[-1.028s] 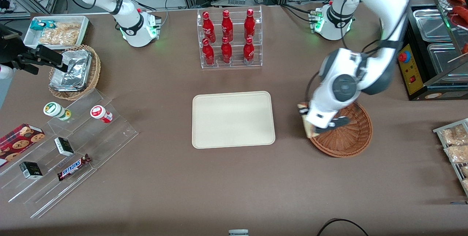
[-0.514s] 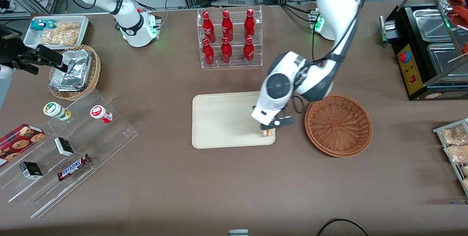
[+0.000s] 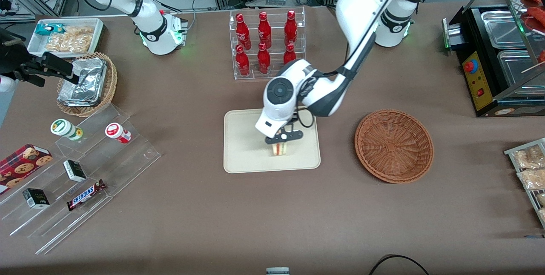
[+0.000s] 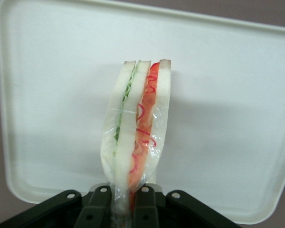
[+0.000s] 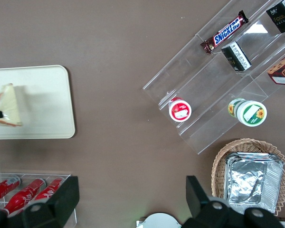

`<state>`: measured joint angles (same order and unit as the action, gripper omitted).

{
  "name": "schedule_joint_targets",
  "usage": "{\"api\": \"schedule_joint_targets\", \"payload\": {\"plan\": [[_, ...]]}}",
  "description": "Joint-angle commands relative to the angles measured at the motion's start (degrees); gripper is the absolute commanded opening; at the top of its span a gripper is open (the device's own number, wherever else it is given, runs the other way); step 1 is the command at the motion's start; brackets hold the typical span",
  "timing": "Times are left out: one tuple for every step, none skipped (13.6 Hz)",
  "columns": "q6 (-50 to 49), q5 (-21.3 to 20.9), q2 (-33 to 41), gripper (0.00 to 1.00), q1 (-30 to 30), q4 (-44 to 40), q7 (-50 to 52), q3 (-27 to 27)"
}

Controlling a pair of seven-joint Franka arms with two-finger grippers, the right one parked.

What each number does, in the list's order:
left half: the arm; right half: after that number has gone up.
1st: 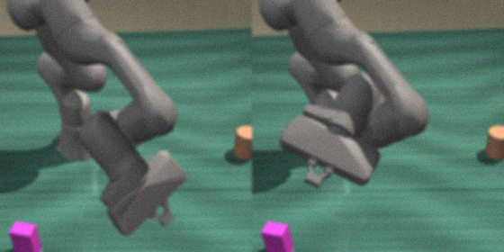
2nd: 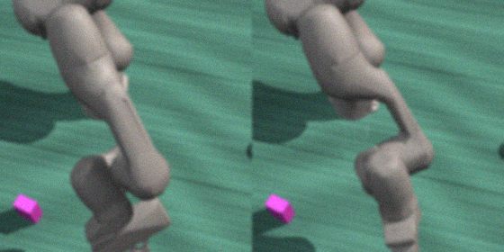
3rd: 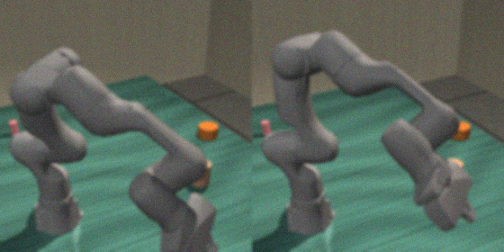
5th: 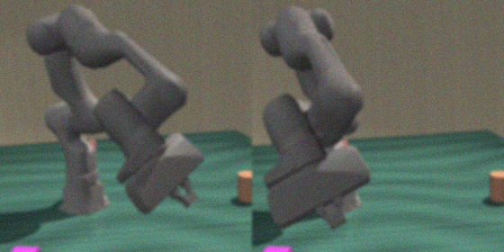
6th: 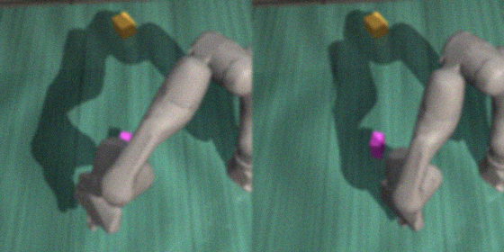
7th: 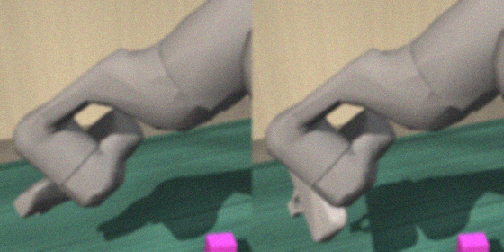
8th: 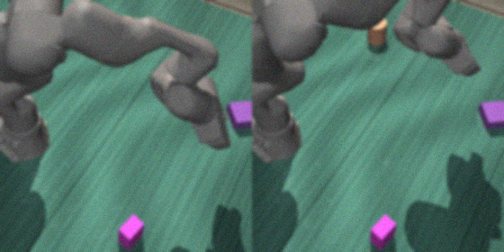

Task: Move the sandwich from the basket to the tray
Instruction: 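Lower the sandwich onto the tray and open the left gripper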

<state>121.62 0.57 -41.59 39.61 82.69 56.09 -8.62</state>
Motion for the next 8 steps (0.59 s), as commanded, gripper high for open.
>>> {"api": "schedule_joint_targets", "payload": {"plan": [[-0.2,-0.6,-3.6,0.03,2.3,-5.2,2.3,1.1],[-0.2,-1.4,-3.8,0.04,2.4,-5.2,2.4,1.1],[-0.2,-2.3,-3.8,0.04,2.4,-5.1,3.0,1.0],[-0.4,-3.0,-3.8,0.04,2.5,-5.1,3.8,1.0],[-0.5,-3.6,-3.8,0.04,2.5,-5.1,4.0,1.1],[-0.9,-3.7,-3.7,0.04,2.4,-5.1,4.1,1.1],[-1.5,-3.8,-3.6,0.05,2.3,-5.1,4.4,1.1],[-2.1,-3.8,-3.6,0.05,2.3,-5.1,4.4,1.1]]}}
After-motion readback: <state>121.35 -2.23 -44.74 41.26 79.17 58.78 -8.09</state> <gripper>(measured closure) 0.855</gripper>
